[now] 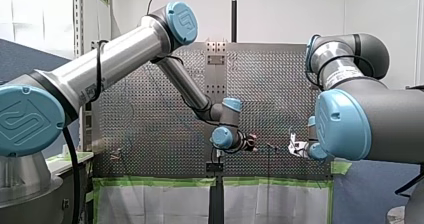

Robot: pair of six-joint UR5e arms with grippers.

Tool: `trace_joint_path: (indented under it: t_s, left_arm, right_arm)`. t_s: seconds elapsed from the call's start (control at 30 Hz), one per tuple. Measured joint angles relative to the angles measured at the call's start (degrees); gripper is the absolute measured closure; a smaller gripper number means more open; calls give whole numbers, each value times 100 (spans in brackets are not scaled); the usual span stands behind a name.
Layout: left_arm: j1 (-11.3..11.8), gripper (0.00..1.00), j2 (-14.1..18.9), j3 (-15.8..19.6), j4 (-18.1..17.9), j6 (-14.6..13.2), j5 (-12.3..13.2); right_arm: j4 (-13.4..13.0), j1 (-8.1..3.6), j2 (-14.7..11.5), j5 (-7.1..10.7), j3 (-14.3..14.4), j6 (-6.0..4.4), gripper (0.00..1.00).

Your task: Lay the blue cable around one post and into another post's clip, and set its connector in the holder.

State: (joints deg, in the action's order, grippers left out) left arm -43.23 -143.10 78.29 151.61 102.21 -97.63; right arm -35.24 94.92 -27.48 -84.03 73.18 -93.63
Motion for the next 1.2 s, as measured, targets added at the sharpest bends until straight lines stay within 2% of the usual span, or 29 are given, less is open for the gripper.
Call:
trace_joint_path:
  t_s: [0.63,0.83,1.2]
  left_arm:
    - [-142,0,218,48,112,-114,-241]
    - [-191,0,422,306,5,-201,-340]
    - [-204,0,1047,939,-380,-221,-550]
  right_arm:
    - [-19,4,2,14,-2,-23,96]
    - [-26,3,1,30,0,-30,96]
    - [-29,29,0,52,-3,-56,96]
